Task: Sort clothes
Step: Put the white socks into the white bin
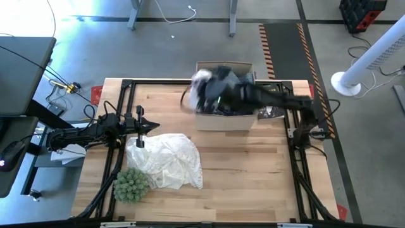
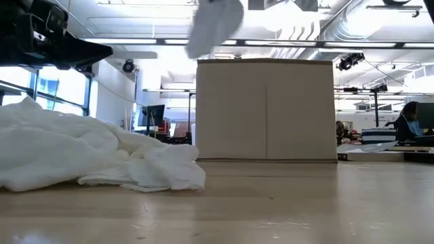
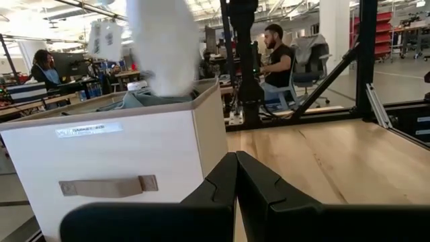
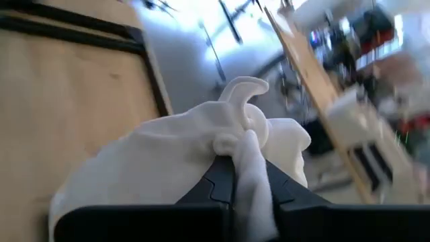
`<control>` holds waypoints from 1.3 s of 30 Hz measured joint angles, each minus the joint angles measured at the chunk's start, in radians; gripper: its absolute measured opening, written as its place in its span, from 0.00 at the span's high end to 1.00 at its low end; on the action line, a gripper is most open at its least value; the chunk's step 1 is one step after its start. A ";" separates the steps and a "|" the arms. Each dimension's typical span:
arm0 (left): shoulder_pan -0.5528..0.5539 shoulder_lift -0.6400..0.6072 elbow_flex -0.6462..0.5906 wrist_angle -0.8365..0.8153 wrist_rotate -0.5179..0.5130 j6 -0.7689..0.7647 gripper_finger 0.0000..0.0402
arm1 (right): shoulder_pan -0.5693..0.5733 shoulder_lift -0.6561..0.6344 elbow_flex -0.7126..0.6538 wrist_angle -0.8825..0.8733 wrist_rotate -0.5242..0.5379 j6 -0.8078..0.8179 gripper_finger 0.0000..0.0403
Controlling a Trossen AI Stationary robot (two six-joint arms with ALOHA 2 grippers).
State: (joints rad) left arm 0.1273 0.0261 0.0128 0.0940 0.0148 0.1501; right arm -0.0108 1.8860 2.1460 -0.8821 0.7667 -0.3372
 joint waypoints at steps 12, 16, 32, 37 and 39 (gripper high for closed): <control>0.000 0.000 0.000 0.000 0.000 0.000 1.00 | -0.444 0.171 -0.001 -0.247 -0.534 0.265 0.97; 0.000 0.000 0.000 0.000 0.000 0.000 1.00 | -0.456 0.336 -0.001 -0.316 -0.543 0.256 0.96; 0.000 0.000 0.000 0.000 0.000 0.000 1.00 | -0.453 0.373 0.105 -0.371 -0.534 0.191 0.86; 0.000 0.000 0.000 0.000 0.000 0.000 1.00 | -0.449 0.261 0.181 -0.413 -0.537 0.210 0.71; 0.000 0.000 0.000 0.000 0.000 0.000 1.00 | -0.447 0.226 0.192 -0.442 -0.543 0.208 0.67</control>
State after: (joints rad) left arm 0.1275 0.0261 0.0128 0.0940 0.0143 0.1501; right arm -0.4576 2.1121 2.3378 -1.3246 0.2233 -0.1291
